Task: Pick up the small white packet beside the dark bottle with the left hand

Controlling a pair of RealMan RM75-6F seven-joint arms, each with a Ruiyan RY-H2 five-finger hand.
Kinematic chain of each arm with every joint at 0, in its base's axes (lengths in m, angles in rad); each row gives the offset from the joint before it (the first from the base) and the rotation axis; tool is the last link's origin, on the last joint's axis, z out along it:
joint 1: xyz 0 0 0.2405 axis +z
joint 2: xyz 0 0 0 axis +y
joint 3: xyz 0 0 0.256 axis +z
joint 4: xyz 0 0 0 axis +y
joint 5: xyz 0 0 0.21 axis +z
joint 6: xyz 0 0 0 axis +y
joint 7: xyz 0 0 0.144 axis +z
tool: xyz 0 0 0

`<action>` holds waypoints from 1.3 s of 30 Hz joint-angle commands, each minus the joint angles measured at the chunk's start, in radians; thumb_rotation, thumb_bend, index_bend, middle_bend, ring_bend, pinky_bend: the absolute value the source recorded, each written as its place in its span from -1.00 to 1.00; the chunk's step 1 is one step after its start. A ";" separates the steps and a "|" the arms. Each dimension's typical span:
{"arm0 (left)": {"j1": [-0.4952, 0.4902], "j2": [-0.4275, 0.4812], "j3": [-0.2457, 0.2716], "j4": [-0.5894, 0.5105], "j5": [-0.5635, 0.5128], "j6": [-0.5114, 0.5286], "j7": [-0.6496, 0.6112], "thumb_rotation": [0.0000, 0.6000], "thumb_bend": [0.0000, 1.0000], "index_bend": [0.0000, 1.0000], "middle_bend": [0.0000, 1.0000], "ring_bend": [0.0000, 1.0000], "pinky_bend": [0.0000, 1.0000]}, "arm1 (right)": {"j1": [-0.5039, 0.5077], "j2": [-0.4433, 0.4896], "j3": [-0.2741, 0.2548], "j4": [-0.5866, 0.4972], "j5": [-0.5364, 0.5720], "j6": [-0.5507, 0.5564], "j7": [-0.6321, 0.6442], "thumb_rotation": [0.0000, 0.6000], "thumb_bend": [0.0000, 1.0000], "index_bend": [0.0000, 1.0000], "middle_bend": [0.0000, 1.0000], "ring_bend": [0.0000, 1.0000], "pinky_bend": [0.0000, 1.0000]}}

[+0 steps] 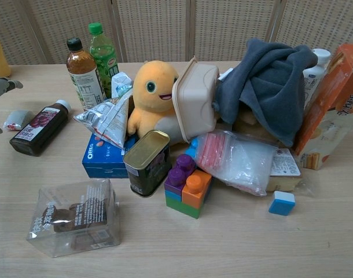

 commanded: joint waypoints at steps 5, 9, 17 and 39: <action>-0.018 -0.050 -0.012 0.066 -0.025 -0.028 0.020 1.00 -0.99 -1.00 -1.00 -1.00 -1.00 | 0.000 0.001 -0.001 0.000 -0.002 -0.002 0.005 0.41 -1.00 -1.00 -1.00 -1.00 -1.00; -0.024 -0.075 -0.019 0.101 -0.032 -0.043 0.020 1.00 -1.00 -1.00 -1.00 -1.00 -1.00 | 0.000 0.002 0.000 0.001 0.000 -0.003 0.011 0.42 -1.00 -1.00 -1.00 -1.00 -1.00; -0.038 -0.121 -0.041 0.176 -0.041 -0.061 0.019 1.00 -1.00 -0.87 -1.00 -1.00 -1.00 | 0.000 0.002 0.001 0.004 0.004 -0.006 0.018 0.42 -1.00 -1.00 -1.00 -1.00 -1.00; -0.055 -0.236 -0.064 0.333 0.042 -0.045 0.012 1.00 -1.00 -0.06 -1.00 -1.00 -1.00 | -0.002 0.011 0.002 -0.003 0.000 -0.006 0.042 0.41 -1.00 -1.00 -1.00 -1.00 -1.00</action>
